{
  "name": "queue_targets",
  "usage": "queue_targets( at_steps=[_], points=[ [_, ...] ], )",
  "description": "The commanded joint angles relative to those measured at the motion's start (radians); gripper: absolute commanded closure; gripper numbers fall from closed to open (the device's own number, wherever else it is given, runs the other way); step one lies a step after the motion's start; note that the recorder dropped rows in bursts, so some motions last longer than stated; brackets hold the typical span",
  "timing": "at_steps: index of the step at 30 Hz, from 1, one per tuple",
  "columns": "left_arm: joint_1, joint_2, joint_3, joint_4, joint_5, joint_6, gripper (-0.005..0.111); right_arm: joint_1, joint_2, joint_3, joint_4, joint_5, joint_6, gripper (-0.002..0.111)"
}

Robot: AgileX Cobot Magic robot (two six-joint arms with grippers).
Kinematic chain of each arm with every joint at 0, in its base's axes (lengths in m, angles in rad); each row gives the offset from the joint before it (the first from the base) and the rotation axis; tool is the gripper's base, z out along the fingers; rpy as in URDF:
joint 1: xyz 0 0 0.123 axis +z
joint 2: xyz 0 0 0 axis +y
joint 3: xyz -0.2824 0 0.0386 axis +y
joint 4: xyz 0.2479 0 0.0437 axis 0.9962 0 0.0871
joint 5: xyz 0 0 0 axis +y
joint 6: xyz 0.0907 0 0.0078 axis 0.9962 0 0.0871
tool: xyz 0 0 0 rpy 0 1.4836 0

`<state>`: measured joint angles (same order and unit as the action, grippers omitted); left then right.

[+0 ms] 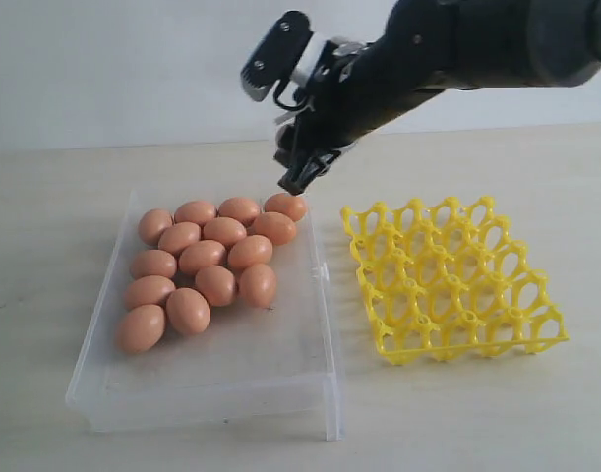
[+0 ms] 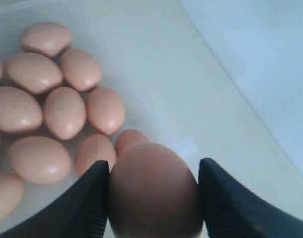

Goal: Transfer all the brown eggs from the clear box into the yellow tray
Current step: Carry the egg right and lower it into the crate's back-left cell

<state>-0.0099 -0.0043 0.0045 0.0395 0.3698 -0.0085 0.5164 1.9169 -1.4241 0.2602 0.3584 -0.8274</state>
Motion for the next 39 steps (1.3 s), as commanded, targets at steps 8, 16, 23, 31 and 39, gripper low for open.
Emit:
queue_targets(
  at_steps=[8,16,23,31,39],
  points=[
    [0.003,0.004,-0.005,0.003,-0.005,0.003,0.107,-0.142,-0.117,0.323,-0.032,-0.457,0.499,0.108],
    [0.003,0.004,-0.005,0.003,-0.005,0.003,0.107,-0.168,-0.070,0.420,-0.543,-0.818,1.295,0.108],
    [0.003,0.004,-0.005,0.003,-0.005,0.003,0.107,-0.209,-0.008,0.506,-0.620,-0.979,1.311,0.108],
    [0.003,0.004,-0.005,0.003,-0.005,0.003,0.107,-0.245,0.079,0.554,-0.718,-1.136,1.335,0.108],
    [0.003,0.004,-0.005,0.003,-0.005,0.003,0.107,-0.266,0.165,0.550,-0.733,-1.216,1.317,0.108]
  ],
)
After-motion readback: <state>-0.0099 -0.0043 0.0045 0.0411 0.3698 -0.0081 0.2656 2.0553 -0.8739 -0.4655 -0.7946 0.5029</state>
